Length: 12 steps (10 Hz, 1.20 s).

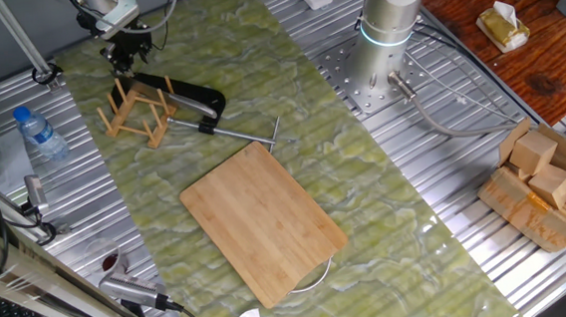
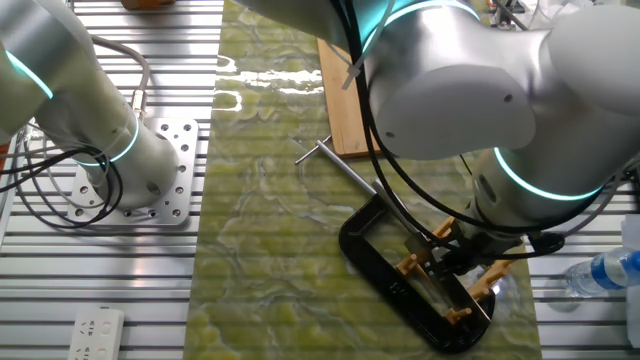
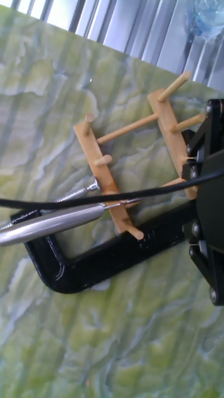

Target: Put the knife on the cutting board

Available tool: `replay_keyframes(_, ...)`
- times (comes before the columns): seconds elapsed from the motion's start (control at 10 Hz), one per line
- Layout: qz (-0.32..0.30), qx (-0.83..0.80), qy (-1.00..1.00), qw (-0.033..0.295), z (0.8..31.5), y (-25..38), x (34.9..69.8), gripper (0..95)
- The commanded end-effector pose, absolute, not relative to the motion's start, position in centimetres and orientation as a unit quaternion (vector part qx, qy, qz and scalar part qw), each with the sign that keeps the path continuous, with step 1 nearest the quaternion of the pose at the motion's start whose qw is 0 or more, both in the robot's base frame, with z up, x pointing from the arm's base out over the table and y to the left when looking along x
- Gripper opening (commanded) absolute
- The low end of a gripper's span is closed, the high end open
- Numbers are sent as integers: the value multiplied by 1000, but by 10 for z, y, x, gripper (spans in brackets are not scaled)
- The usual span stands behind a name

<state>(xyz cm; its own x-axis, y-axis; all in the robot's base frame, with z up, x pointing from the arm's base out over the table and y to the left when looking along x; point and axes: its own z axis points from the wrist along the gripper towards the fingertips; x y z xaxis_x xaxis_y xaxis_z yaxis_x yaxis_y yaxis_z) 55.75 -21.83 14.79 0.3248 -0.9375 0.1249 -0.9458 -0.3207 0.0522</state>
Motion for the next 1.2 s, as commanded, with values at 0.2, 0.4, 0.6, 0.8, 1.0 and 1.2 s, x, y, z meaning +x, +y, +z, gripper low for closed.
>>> replay_keyframes(0.2, 36, 812, -580, 58, 148, -218, 558, 380)
replay_keyframes(0.4, 36, 812, -580, 58, 148, -218, 558, 380)
replay_keyframes(0.6, 36, 812, -580, 58, 148, -218, 558, 380)
replay_keyframes(0.8, 34, 838, -542, 52, 117, -227, 564, 380)
replay_keyframes(1.0, 34, 839, -540, 52, 118, -227, 564, 380)
replay_keyframes(1.2, 34, 840, -539, 52, 118, -227, 564, 380)
